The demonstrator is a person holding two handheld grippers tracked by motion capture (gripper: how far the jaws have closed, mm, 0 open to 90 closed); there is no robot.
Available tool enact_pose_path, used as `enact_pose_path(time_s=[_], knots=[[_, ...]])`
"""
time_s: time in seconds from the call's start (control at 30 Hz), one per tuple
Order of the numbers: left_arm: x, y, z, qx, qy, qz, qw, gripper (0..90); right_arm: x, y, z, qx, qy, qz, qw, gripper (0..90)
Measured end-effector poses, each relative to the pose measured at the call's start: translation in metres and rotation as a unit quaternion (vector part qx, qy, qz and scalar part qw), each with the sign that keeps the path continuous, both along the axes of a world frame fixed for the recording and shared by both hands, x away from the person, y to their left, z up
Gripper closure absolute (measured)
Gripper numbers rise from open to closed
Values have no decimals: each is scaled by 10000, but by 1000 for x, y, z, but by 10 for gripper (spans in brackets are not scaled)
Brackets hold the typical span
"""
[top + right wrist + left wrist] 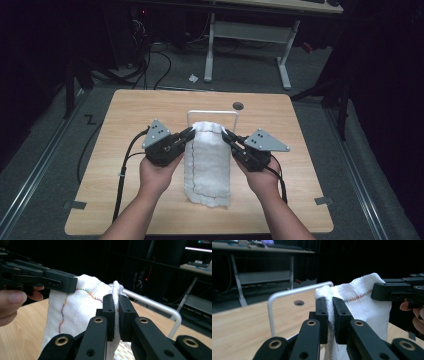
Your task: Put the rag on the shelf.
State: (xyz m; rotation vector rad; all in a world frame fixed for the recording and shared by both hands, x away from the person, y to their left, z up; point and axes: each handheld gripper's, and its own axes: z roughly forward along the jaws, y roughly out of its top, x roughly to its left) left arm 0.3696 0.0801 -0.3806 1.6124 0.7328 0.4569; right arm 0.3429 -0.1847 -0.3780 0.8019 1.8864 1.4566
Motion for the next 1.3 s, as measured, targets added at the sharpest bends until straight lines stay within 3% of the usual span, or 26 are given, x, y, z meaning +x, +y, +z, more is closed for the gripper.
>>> enact_pose_path(time_s=[0.23,0.43,0.7,0.8,1.03,1.3], knots=[[6,1,28,-10,-324,44,9995,840,3,-2,26,108,-293,-52,9995,856],[10,2,46,48,-512,88,9986,840,7,-4,39,150,-392,-79,9991,856],[27,2,56,-23,-443,149,9989,841,16,-4,56,211,-391,-54,9990,857],[36,0,63,-59,-447,160,9989,841,31,-6,66,231,-326,-136,9991,856],[62,-13,81,77,-541,219,9983,842,60,-15,79,410,-256,-347,9982,856],[88,-28,90,316,-522,355,9975,842,84,-24,82,647,-123,-495,9966,856]])
